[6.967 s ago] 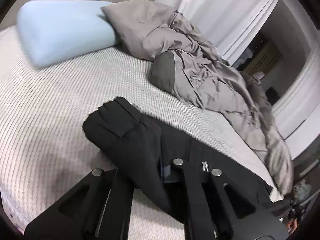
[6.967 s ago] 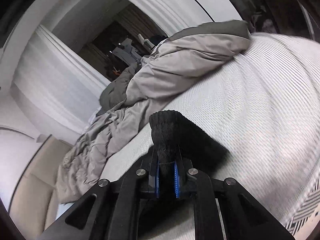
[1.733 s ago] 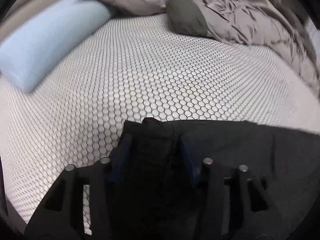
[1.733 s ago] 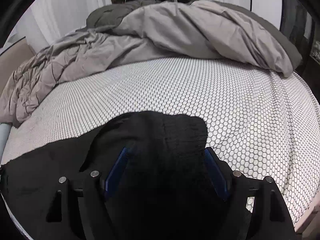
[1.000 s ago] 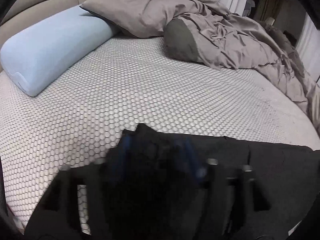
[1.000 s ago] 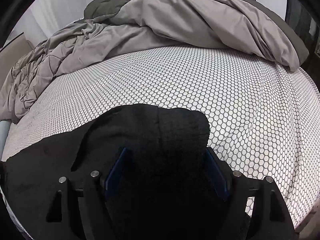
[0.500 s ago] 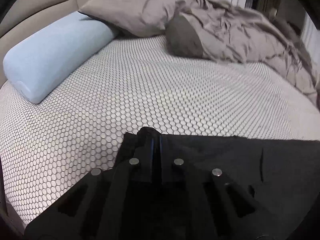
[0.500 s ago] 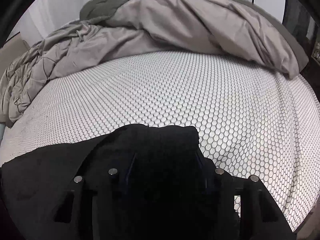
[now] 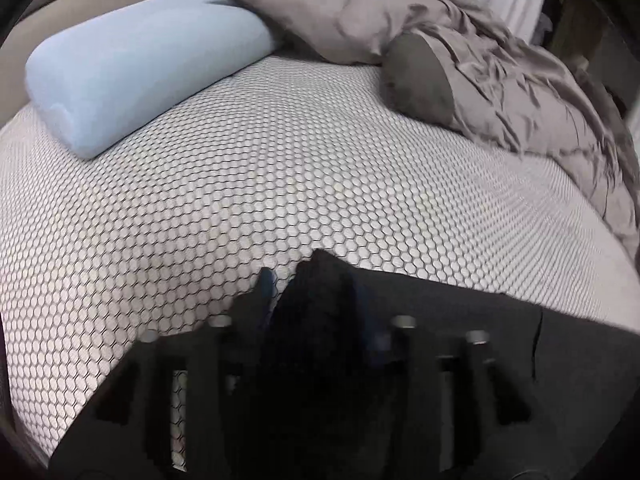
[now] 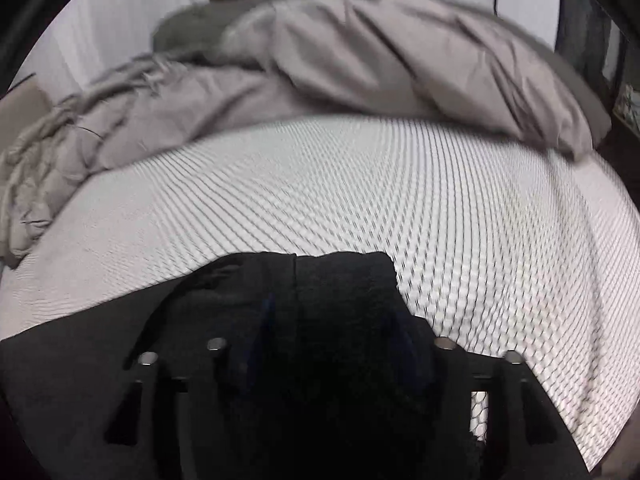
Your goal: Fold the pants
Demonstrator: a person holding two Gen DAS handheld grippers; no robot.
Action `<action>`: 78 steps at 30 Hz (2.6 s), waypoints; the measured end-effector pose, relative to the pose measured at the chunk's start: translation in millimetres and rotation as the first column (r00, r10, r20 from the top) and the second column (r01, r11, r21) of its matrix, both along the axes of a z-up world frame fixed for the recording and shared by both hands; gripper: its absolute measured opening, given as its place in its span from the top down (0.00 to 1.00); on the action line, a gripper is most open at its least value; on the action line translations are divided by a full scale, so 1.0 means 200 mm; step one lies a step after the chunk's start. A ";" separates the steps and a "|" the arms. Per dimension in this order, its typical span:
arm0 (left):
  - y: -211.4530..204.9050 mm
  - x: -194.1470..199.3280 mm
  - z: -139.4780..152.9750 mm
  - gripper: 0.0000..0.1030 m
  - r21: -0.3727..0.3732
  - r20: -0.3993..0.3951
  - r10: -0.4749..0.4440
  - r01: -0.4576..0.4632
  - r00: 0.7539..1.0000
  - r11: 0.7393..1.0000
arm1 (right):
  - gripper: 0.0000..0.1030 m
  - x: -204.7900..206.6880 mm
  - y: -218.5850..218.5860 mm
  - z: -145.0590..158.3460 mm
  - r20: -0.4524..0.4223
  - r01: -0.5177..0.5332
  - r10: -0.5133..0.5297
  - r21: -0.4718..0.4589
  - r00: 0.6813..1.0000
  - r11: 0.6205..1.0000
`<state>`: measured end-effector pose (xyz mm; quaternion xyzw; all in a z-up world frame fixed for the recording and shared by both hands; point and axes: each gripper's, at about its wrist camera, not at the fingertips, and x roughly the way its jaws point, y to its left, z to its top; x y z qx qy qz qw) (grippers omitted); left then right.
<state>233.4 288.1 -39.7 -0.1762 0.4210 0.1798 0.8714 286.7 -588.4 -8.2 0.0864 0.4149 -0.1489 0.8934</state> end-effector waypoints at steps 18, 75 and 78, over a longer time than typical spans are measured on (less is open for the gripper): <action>-1.11 -0.55 0.30 0.01 0.025 0.267 -0.389 0.397 0.882 0.917 | 0.03 -0.77 0.76 0.08 0.072 -0.454 0.466 -0.133 0.882 0.881; -1.88 -0.33 0.14 0.01 0.082 0.061 -0.719 0.714 0.693 0.695 | 0.04 -0.62 1.07 -0.04 -0.034 -0.478 0.479 -0.159 0.877 0.864; -1.95 -0.22 0.01 0.01 0.114 -0.085 -0.724 0.729 0.685 0.675 | 0.04 -0.47 1.25 -0.17 -0.103 -0.582 0.574 -0.103 0.813 0.806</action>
